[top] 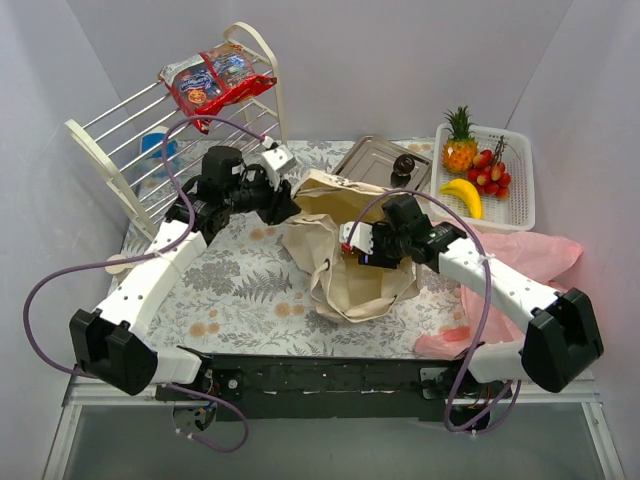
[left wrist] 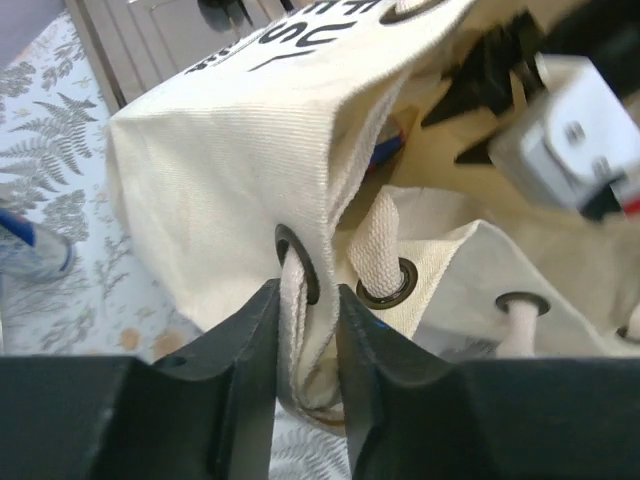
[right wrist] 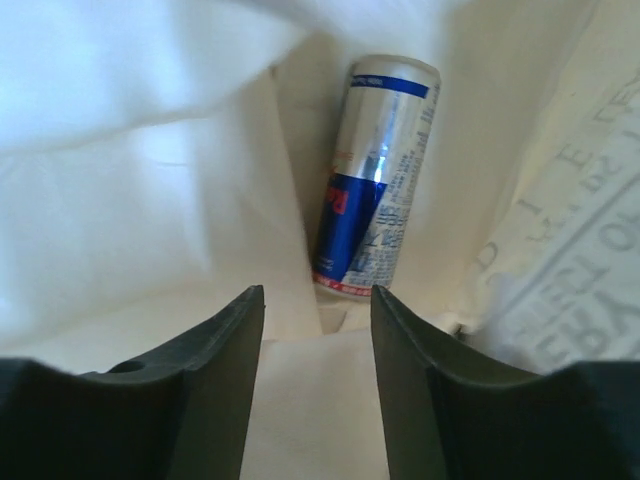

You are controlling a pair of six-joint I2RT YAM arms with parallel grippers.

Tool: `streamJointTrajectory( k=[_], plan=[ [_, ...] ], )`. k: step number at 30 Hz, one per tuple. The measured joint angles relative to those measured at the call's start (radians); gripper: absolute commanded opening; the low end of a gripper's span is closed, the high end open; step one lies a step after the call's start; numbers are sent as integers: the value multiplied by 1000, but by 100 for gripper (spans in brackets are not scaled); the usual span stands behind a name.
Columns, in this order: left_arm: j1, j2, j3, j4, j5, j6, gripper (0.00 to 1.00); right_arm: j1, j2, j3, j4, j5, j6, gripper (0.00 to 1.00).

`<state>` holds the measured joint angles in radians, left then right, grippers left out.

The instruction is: Untie the knot of the grocery bags and take out the mixed food

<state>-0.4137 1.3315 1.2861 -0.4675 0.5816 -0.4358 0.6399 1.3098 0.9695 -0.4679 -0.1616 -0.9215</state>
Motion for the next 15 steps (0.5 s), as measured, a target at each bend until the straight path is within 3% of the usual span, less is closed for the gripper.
streamJointTrajectory(
  k=[3, 9, 15],
  plan=[
    [13, -39, 0, -103, 6, 135, 0, -42, 74, 42, 0, -14, -2, 50],
    [15, -69, 14, -249, 44, 306, 0, -89, 103, 47, 16, 1, -40, 51],
    [18, 7, 111, -291, 145, 243, 0, -79, 151, 116, 3, -98, -97, 50]
  ],
)
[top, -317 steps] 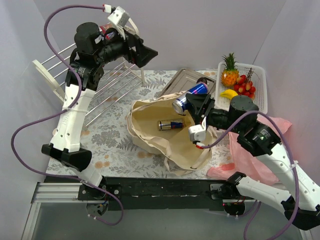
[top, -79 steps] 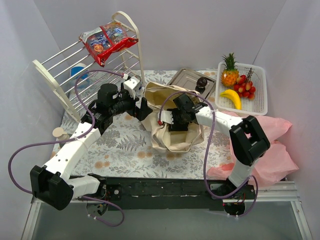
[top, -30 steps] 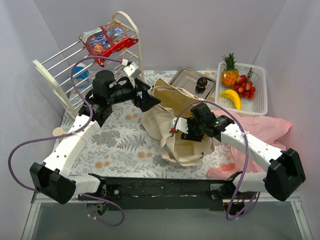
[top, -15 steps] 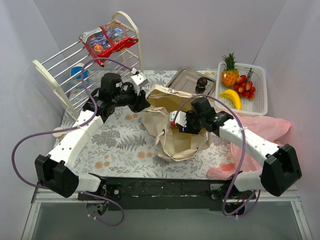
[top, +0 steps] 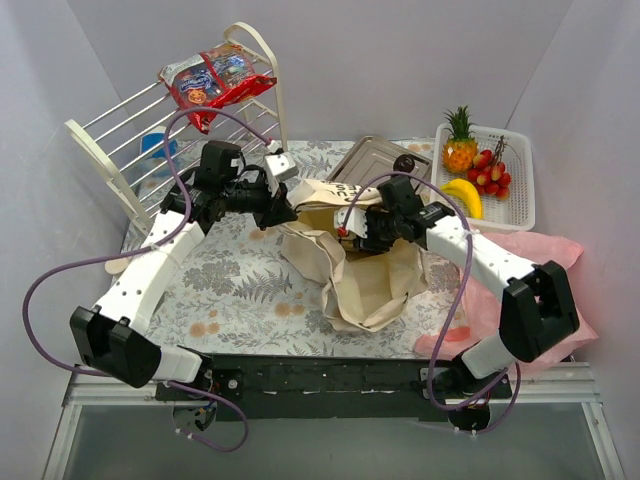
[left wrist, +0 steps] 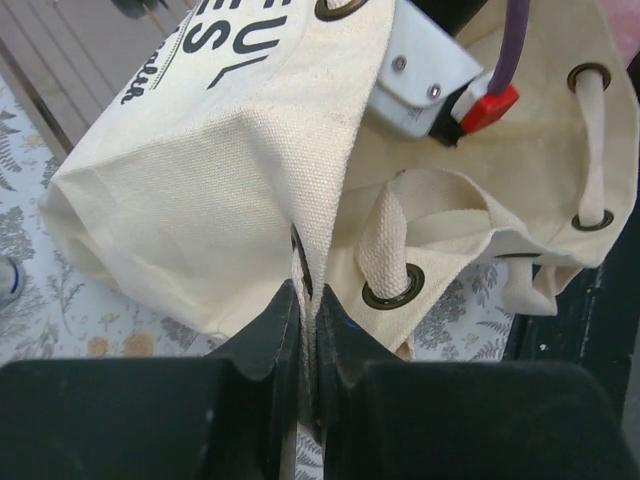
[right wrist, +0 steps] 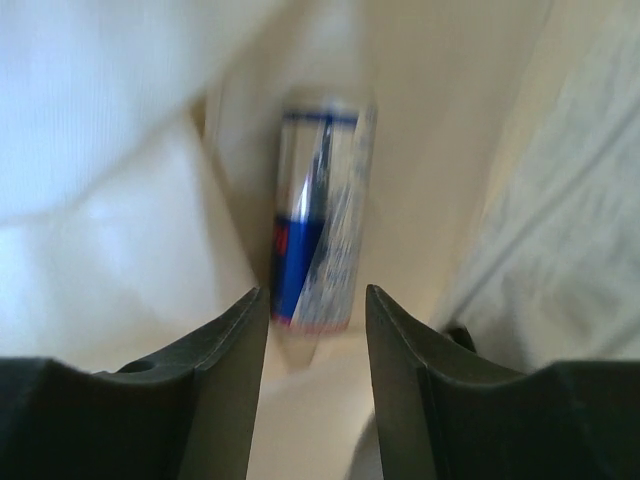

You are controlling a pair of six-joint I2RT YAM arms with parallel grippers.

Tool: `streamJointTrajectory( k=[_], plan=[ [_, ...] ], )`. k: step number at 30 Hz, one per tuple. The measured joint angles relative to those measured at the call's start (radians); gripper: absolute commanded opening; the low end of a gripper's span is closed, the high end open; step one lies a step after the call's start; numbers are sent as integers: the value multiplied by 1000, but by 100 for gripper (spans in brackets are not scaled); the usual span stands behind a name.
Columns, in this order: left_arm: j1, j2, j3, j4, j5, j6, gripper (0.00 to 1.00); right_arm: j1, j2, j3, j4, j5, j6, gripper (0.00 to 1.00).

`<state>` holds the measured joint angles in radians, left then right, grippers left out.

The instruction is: Untie the knot of the grocery bags and take out the mixed food

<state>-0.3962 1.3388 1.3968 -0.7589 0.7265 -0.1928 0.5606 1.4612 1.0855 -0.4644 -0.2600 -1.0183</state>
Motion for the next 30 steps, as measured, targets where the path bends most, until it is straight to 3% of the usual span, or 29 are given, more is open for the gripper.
streamJointTrajectory(
  k=[4, 9, 16, 23, 30],
  plan=[
    [2, 47, 8, 34, 34, -79, 0, 23, 111, 74, 14, -35, -15, 52],
    [2, 69, 8, 55, 43, -124, 0, 31, 240, 103, 53, -1, -8, 62],
    [2, 81, 8, 62, 36, -136, 0, 38, 359, 138, 103, 29, -10, 65],
    [2, 93, 8, 67, 34, -136, 0, 37, 388, 158, 101, 23, -39, 26],
    [2, 93, -27, 145, 45, -183, 0, 26, 290, 129, 11, 23, -51, 18]
  ],
)
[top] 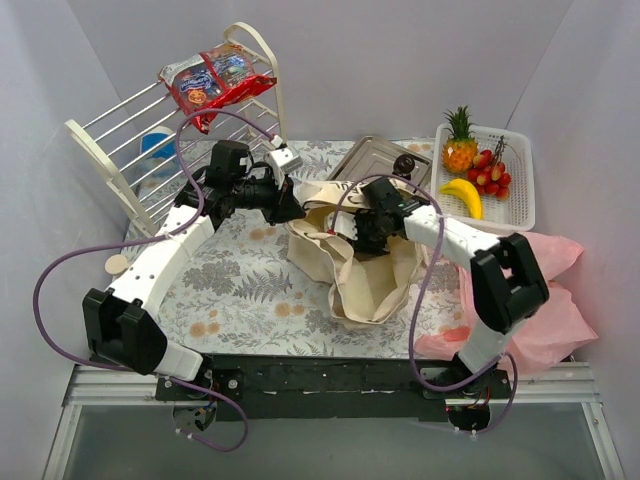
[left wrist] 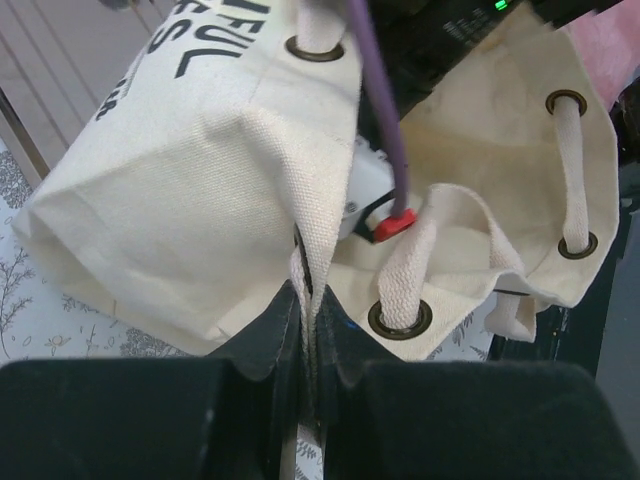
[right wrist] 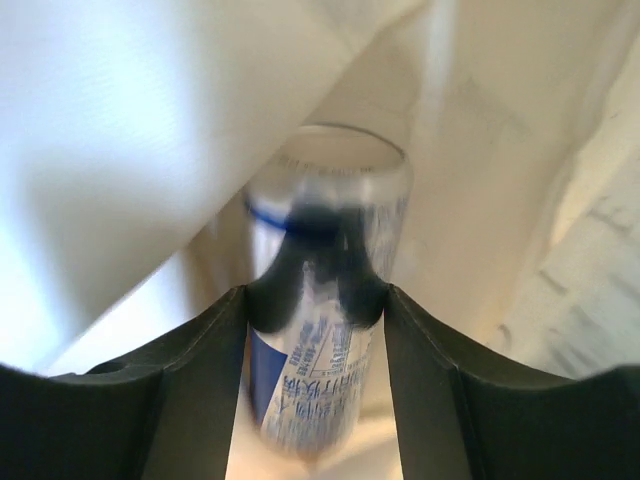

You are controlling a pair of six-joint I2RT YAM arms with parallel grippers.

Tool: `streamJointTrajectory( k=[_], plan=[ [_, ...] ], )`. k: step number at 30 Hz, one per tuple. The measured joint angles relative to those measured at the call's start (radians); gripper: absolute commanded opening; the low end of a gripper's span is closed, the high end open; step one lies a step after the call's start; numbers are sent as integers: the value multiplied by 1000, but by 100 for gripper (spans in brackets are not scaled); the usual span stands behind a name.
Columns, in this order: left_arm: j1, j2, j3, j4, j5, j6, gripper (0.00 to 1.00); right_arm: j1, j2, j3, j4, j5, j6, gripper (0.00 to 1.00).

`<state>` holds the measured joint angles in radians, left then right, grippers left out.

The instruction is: Untie the knot of the grocery bags and take out the mixed food

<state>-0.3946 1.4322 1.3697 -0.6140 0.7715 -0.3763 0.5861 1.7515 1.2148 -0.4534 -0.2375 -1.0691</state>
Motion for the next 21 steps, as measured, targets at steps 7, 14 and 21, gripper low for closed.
streamJointTrajectory(
  k=[7, 14, 21],
  plan=[
    [0, 23, -9, 111, 44, -77, 0, -22, -369, -27, -229, -79, -5, 18],
    [-4, 164, 19, 237, 109, -192, 0, -11, -615, 5, -372, -230, 50, 11],
    [-10, 187, 26, 283, 122, -249, 33, -11, -547, 215, -356, -264, 257, 3]
  ],
)
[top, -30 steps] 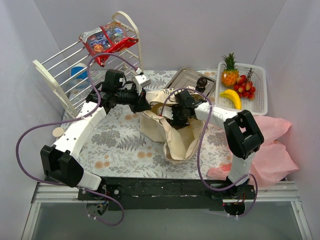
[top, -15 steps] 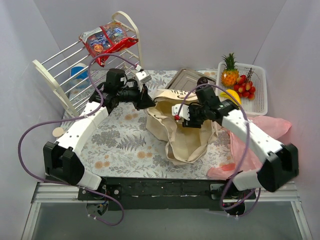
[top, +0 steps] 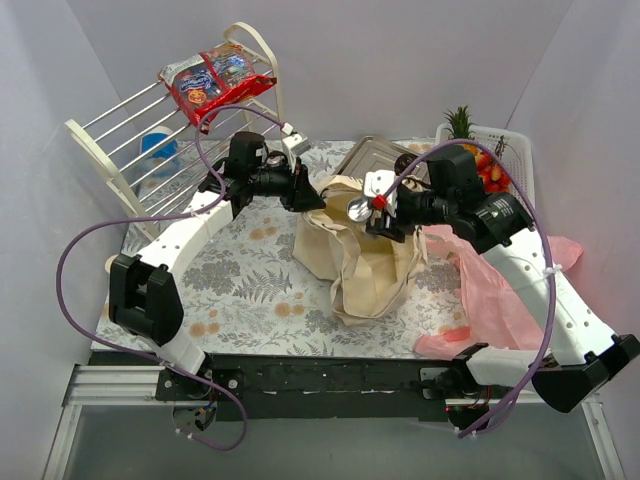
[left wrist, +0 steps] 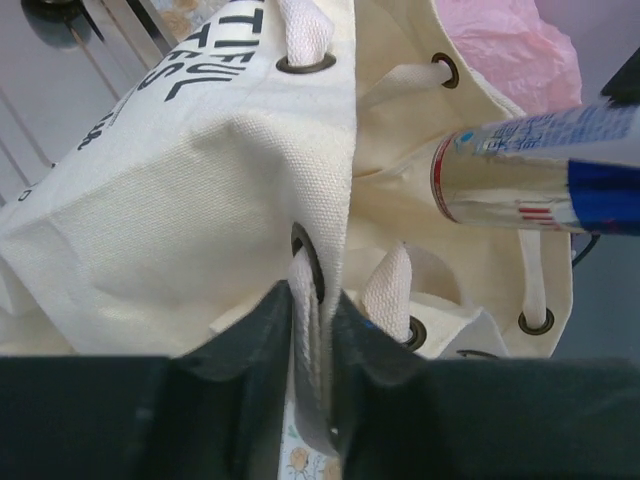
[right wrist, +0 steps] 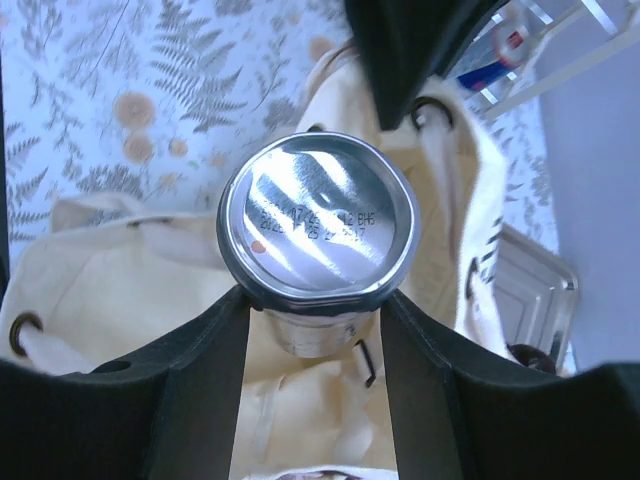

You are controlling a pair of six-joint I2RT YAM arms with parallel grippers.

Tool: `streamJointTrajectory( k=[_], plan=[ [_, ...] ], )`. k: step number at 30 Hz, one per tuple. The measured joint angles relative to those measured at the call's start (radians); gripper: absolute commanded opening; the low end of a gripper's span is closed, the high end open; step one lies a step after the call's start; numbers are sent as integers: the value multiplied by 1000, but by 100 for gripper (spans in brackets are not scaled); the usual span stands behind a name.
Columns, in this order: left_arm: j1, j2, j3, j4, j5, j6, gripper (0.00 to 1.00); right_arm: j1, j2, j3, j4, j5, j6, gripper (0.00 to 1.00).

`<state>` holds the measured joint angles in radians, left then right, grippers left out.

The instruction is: Untie the knot of the grocery bags and take out the mixed food

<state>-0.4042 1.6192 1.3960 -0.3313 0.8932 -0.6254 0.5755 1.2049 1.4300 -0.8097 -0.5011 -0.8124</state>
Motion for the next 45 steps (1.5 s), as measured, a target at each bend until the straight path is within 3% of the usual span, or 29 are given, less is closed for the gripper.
streamJointTrajectory(
  k=[2, 8, 13, 19, 25, 34, 45],
  plan=[
    [-2, -5, 13, -14, 1, -10, 54, 0, 16, 54, 29, -6, 36, 1],
    [-6, -63, 101, -165, -37, 42, 76, 0, 53, 153, 101, -9, 76, 1],
    [-3, -204, 132, -302, -134, 114, 98, 0, 41, 134, 165, 1, -17, 1],
    [50, -248, 243, -348, -143, 19, 98, 3, -135, -192, 421, 36, -356, 1],
    [135, -80, 347, -151, 96, -362, 98, 9, -227, -536, 729, -7, -833, 1],
    [140, 96, 260, 60, 354, -741, 98, 26, -180, -544, 919, -148, -1099, 1],
    [141, 94, 162, 242, 492, -927, 98, 79, -134, -465, 939, -195, -1148, 1]
  ],
)
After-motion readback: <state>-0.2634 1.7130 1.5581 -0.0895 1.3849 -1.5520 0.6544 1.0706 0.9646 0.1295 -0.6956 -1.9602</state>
